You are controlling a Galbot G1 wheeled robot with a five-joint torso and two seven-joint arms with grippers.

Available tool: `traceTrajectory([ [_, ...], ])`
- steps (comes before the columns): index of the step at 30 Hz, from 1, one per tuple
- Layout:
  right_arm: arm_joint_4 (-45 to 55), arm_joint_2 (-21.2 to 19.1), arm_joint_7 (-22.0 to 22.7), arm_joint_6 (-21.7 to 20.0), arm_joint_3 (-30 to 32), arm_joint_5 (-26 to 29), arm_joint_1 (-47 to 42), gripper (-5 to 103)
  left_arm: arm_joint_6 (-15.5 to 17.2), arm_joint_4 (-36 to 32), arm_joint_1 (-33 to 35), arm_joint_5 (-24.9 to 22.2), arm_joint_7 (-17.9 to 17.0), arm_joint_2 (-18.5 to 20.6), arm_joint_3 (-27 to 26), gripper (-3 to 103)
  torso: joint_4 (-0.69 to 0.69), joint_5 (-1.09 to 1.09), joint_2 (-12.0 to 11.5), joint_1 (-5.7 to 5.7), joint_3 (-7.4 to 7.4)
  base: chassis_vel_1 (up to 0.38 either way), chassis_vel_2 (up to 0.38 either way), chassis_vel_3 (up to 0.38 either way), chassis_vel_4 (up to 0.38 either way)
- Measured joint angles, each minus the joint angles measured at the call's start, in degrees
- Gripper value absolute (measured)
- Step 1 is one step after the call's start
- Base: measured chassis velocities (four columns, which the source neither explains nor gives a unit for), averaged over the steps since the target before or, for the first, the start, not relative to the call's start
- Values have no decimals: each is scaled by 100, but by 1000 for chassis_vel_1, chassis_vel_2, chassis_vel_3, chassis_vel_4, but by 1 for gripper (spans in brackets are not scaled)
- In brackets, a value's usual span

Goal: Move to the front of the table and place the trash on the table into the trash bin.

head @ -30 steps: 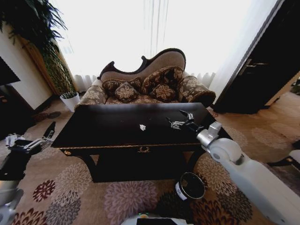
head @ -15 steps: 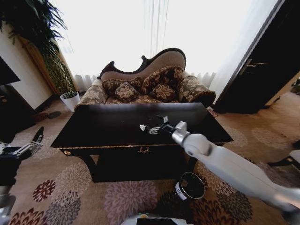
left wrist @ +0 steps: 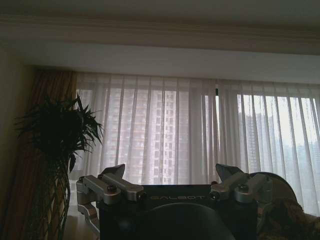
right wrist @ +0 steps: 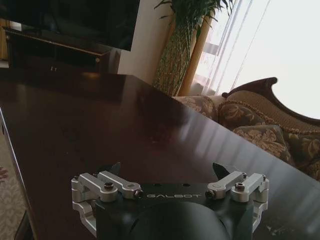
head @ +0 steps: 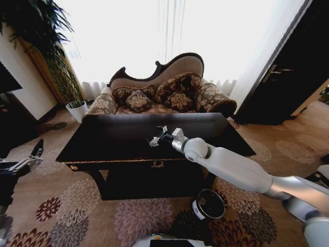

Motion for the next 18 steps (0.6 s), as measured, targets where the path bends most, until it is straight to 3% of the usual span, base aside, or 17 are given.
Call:
traceTrajectory([
  [16,-769,258,-126,253,-87,-208,-35,103,-2,192,-125,58,11,102,136,100,1,0,0,0,0,0,0,0,0],
  [18,-774,256,-149,258,-44,-210,-65,98,-2,213,-143,57,11,131,150,100,1,0,1,0,0,0,0,0,0],
])
